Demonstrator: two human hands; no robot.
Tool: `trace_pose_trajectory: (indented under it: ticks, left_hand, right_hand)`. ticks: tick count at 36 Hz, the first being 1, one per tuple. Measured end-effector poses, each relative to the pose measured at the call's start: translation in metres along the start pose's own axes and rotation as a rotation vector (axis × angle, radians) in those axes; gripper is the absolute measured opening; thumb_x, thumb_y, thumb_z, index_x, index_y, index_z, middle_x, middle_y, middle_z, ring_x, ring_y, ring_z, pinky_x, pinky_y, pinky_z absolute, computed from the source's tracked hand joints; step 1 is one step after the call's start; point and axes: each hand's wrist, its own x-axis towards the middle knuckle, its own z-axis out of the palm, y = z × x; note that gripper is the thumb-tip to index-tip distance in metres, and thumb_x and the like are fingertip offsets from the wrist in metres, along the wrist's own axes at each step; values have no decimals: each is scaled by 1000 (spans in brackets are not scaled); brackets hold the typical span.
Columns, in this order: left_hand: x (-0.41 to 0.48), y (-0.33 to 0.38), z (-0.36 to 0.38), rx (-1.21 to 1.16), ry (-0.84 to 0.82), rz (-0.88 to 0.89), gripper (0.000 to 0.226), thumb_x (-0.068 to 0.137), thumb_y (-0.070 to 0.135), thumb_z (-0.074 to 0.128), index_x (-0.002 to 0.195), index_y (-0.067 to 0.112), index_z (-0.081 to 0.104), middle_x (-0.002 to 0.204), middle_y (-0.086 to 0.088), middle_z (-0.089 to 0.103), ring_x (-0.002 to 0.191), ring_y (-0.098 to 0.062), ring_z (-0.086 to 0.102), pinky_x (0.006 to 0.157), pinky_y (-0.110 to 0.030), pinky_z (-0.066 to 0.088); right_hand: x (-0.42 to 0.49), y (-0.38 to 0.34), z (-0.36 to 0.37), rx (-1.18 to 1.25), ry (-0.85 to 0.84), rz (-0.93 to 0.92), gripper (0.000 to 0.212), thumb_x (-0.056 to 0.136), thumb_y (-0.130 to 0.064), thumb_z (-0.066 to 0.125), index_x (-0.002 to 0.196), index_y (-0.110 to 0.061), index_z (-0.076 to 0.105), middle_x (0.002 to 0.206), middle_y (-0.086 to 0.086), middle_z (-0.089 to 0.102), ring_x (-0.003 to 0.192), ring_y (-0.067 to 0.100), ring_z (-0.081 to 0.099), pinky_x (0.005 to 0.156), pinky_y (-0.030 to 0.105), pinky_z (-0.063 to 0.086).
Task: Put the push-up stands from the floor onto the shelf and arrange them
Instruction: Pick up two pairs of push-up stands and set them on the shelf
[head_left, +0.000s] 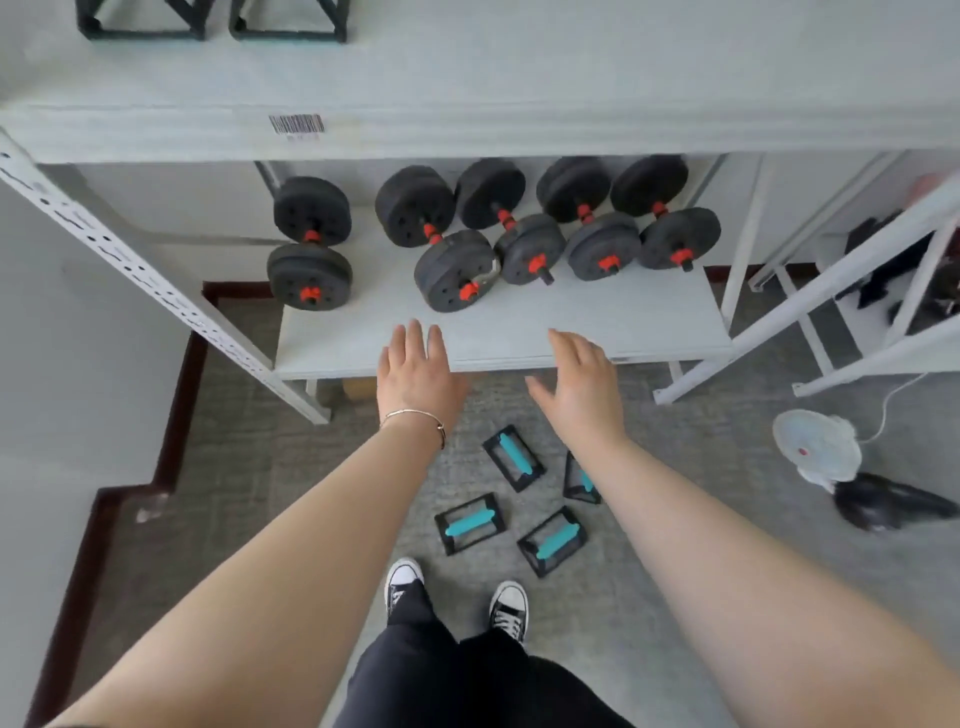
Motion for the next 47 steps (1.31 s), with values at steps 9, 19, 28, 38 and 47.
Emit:
trace_pose_trajectory:
  ticks: [9,19,28,38,47]
  left_hand:
    - [12,-28,139,20,-230,58,70,95,49,43,151,14,20,160,-12,17,147,-31,12,119,-44,17]
    - [39,-57,337,91,-443,59,80,89,55,53,149,12,21,155,-12,25,141,-33,26,111,-46,32]
    - [48,-79,508,80,-642,8,76,87,49,61,145,13,27,149,-11,32,136,-33,31,107,-46,36]
    - [48,-85,641,13,-846,-96,77,81,48,70,141,14,35,130,-11,48,118,-32,48,93,-46,48]
    - [47,-86,699,-52,-901,-80,62,84,44,69,134,17,45,122,-7,58,110,-30,57,79,-34,43]
  right_hand:
    - [-30,50,118,-63,-206,212,64,90,-41,63,142,-8,44,139,13,54,126,33,49,105,43,39]
    - [-59,128,299,-87,-367,301,65,89,-41,64,141,-9,44,134,12,55,122,32,52,99,46,46]
    - [-76,201,453,-149,-491,285,67,89,-46,61,143,-11,41,135,11,53,121,32,51,93,44,46]
    - [-76,247,579,-35,-574,426,84,81,-57,67,143,-9,37,138,16,47,127,34,45,102,48,43]
    - [-71,271,633,6,-566,560,94,77,-47,76,148,-9,27,144,15,43,129,34,43,104,48,41]
